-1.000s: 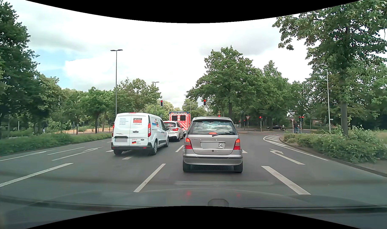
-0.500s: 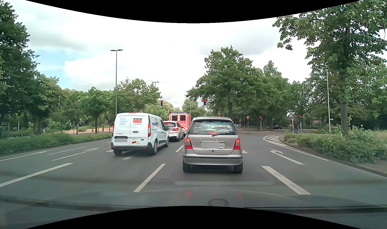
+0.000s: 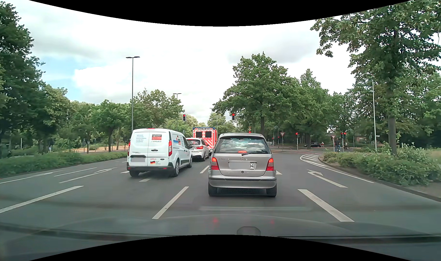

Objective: Follow the waypoints while adhering to traffic rules and regulations

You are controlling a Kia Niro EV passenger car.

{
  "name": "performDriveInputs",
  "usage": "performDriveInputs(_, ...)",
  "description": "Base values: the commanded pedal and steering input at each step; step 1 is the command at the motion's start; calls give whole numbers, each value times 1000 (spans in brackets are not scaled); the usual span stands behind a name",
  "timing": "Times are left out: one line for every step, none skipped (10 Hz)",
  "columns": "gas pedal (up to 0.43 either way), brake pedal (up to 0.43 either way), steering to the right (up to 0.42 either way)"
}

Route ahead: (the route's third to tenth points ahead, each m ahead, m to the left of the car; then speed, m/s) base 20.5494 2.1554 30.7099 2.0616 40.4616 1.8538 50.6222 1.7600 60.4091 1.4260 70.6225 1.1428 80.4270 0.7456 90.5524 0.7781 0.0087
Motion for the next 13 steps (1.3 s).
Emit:
performDriveInputs(0, 195, -7)
performDriveInputs(0, 195, -7)
performDriveInputs(0, 195, -7)
performDriveInputs(0, 195, -7)
performDriveInputs(0, 195, -7)
performDriveInputs(0, 195, -7)
performDriveInputs(0, 195, -7)
performDriveInputs(0, 195, -7)
performDriveInputs(0, 195, -7)
performDriveInputs(0, 195, -7)
performDriveInputs(0, 195, -7)
performDriveInputs(0, 195, -7)
performDriveInputs(0, 195, -7)
